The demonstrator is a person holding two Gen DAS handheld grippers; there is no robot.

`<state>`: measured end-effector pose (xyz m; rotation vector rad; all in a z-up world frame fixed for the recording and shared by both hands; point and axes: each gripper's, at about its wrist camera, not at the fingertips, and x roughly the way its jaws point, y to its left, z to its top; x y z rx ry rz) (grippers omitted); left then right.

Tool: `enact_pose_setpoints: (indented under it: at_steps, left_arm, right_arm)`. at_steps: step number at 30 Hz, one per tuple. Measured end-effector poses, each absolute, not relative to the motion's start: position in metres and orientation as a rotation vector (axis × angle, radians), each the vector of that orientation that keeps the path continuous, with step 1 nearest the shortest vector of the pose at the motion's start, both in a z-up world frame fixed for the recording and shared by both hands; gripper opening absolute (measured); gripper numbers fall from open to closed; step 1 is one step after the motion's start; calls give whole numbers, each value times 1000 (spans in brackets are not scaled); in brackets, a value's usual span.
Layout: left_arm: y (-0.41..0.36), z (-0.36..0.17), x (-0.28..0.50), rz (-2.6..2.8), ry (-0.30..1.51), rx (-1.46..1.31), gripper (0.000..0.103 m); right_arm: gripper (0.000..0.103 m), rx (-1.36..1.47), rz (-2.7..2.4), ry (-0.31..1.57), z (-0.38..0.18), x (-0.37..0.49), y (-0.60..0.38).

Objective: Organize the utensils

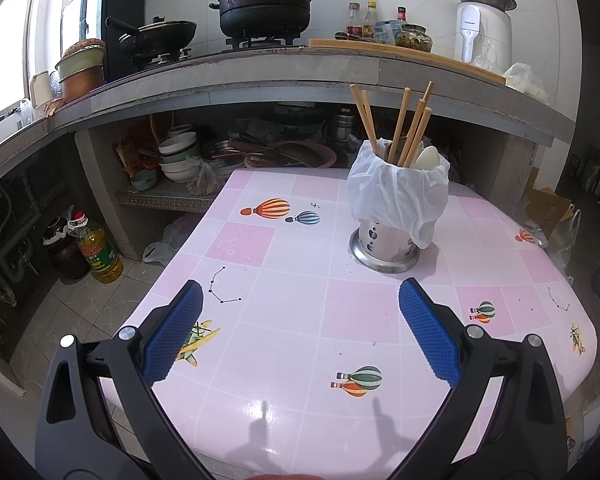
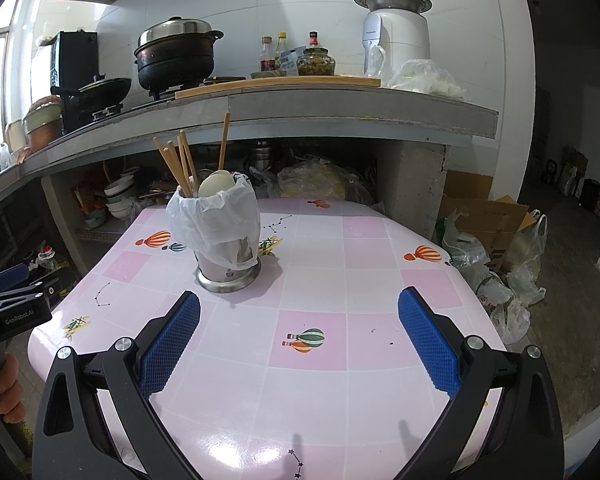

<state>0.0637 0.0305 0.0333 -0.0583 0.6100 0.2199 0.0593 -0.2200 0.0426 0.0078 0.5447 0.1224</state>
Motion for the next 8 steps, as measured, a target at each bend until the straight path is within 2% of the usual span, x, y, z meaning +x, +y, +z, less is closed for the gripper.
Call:
enact_pose_setpoints:
  at_steps: [8]
  left_arm:
    - [31, 30, 63, 219, 615, -59, 95]
  right_arm:
    - [97, 7, 123, 543, 43, 59, -221]
